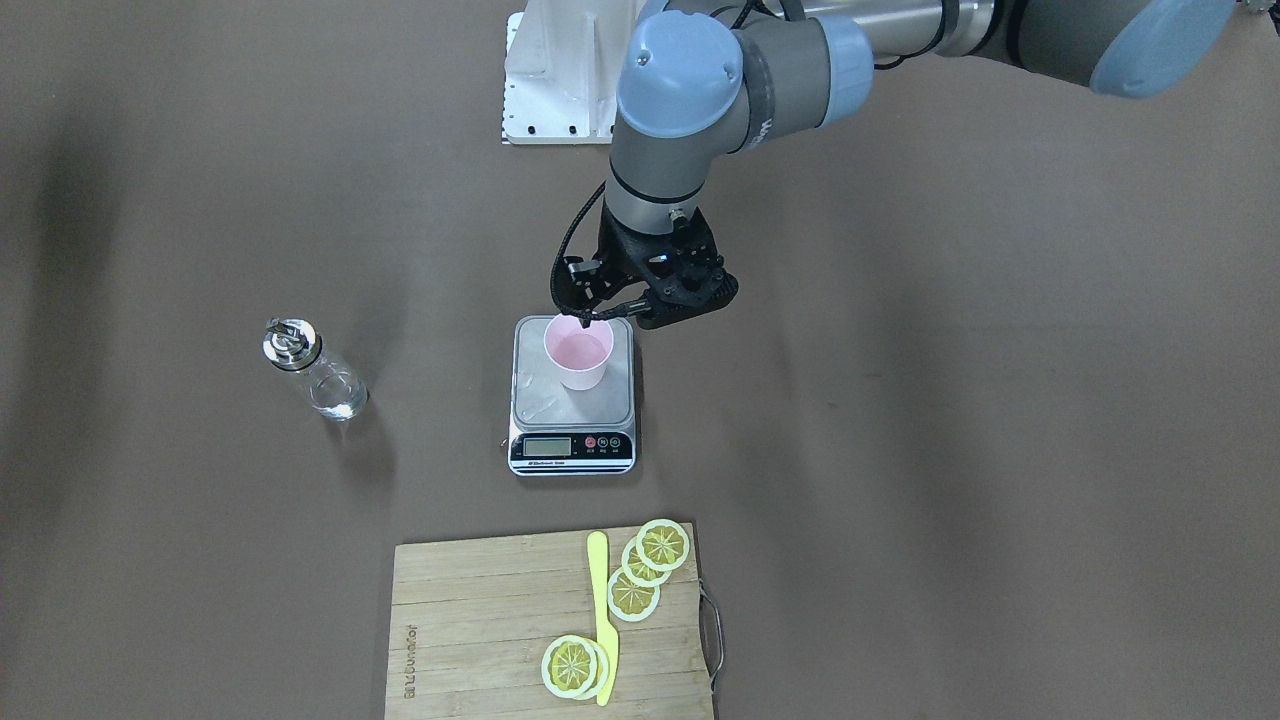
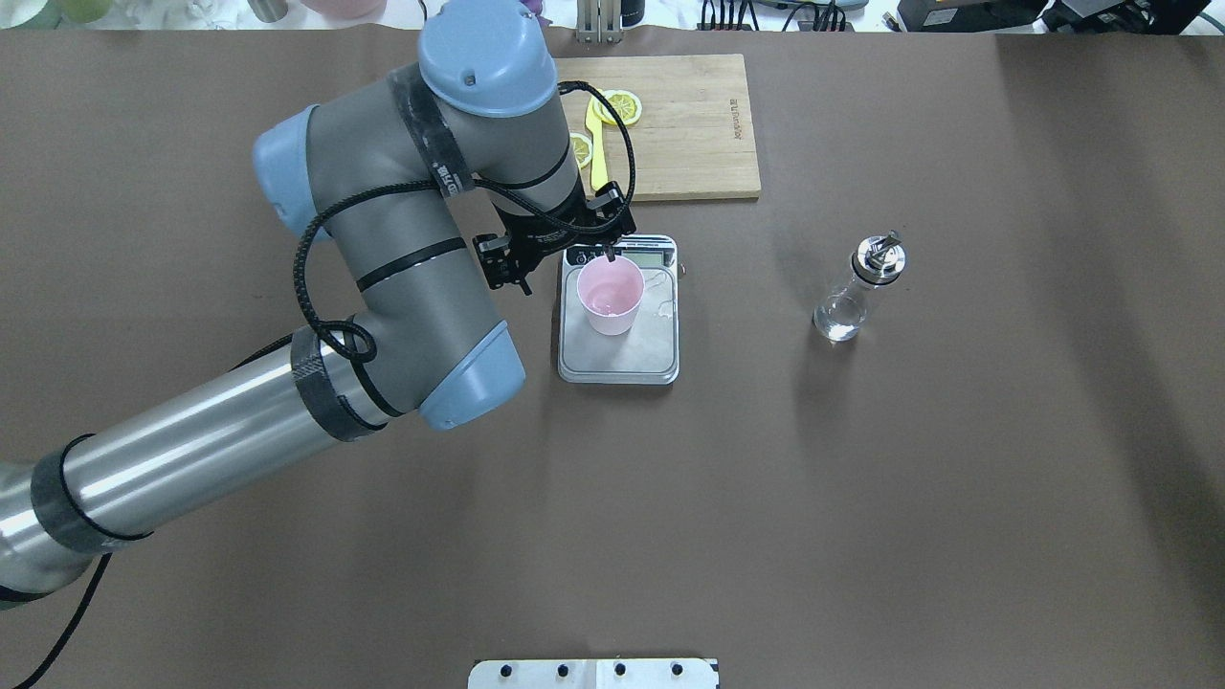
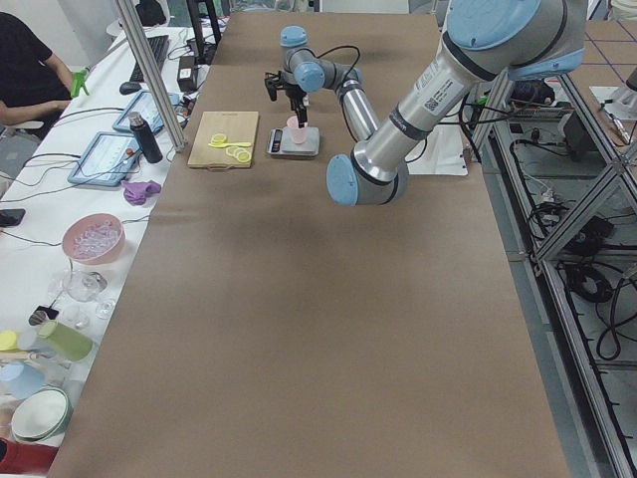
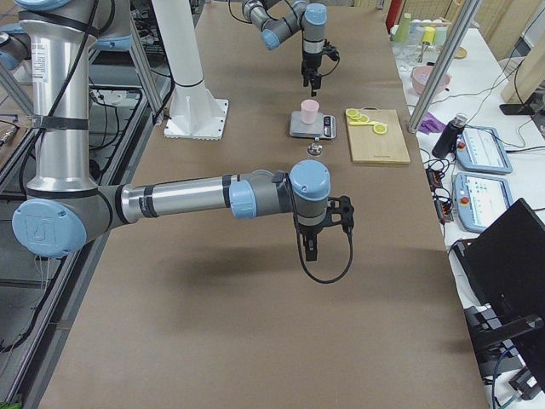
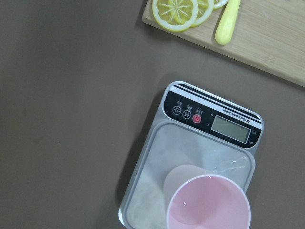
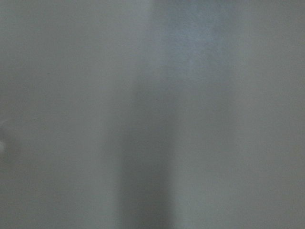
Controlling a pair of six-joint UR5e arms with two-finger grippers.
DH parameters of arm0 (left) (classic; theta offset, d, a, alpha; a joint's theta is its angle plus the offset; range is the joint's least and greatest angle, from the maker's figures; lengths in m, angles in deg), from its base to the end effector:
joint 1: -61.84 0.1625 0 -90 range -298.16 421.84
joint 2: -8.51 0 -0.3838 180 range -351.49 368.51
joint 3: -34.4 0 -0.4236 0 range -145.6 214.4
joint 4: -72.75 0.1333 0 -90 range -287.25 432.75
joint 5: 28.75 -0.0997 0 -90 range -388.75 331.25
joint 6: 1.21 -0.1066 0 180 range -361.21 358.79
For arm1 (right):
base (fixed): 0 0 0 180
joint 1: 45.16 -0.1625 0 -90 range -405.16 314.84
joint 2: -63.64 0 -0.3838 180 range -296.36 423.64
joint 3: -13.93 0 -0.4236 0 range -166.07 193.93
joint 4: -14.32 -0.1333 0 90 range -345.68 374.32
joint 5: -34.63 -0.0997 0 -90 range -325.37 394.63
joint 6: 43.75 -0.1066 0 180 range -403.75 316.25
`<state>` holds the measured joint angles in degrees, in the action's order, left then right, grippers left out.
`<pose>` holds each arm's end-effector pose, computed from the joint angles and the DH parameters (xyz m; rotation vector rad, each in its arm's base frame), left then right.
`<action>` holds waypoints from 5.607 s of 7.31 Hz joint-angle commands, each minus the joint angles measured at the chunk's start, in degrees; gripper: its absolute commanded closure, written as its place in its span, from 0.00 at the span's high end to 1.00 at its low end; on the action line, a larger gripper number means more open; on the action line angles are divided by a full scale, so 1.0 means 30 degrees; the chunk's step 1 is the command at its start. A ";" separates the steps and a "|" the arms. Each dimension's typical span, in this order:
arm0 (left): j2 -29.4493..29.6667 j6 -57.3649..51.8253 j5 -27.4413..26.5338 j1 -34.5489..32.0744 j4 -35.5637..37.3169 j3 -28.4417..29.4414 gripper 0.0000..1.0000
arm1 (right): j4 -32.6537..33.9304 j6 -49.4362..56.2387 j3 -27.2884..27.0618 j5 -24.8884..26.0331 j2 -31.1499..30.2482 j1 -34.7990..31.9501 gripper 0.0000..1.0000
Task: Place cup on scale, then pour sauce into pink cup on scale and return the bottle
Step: 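Release the cup and lift the left gripper away while the right arm enters, then move the right gripper to the glass dispenser bottle and grasp it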
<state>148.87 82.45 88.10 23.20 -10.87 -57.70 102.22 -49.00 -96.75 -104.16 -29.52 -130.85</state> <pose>0.4868 -0.4982 0.0656 -0.1077 0.9017 -0.3364 0.0154 -0.5029 0.4509 0.2500 -0.8667 -0.1305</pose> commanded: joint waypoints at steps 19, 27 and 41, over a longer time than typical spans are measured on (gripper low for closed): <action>-0.6033 -0.4039 -0.1626 -0.1769 0.0395 -0.4138 0.99 | -2.0219 -1.3083 -0.0318 2.5749 -0.2080 2.1559 1.00; -0.5857 -0.4039 -0.2184 -0.1387 0.0160 -0.3668 0.99 | -2.6312 -1.2342 0.6273 2.6927 0.1140 2.1618 1.00; -0.5682 -0.3804 -0.2037 -0.1270 0.0248 -0.3639 0.99 | -2.6225 -1.1492 0.7359 2.6722 0.2959 2.0153 0.84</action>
<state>131.75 70.93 81.97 19.39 -10.22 -68.60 23.58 -83.42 -74.75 -23.99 -20.75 -70.34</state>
